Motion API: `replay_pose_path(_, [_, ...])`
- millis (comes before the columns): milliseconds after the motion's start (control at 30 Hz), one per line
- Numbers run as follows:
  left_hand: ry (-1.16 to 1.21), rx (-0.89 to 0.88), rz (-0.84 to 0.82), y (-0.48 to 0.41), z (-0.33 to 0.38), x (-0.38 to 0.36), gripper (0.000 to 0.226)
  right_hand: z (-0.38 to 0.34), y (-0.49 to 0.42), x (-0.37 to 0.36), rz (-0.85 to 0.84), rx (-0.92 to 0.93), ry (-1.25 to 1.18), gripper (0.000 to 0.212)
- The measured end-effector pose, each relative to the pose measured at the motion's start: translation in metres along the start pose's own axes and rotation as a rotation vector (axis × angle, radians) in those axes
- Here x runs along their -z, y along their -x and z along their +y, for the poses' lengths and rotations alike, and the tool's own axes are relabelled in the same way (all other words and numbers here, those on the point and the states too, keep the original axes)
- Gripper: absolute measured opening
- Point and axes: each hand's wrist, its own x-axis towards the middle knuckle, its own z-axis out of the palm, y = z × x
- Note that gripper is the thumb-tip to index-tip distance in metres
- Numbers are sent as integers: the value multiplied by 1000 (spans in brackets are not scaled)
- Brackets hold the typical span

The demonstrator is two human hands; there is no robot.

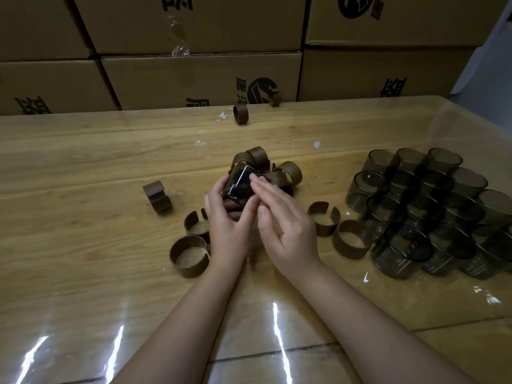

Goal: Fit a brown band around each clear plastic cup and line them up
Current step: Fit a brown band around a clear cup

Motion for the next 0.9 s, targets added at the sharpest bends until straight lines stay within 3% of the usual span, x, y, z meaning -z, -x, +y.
replay_pose_path(300, [-35, -45, -28, 1, 5, 0, 52, 7, -3, 3, -4, -20, 33, 38])
replay_pose_path(533, [-31, -86, -195, 8, 15, 4, 40, 14, -4, 7, -101, -298, -209, 49])
replay_pose_path(667, [88, -12, -124, 8, 15, 6, 36, 11, -1, 8, -197, -462, -319, 58])
replay_pose_path(900, [139, -35, -10, 7, 12, 3, 35, 5, 0, 5, -158, -456, -337, 63])
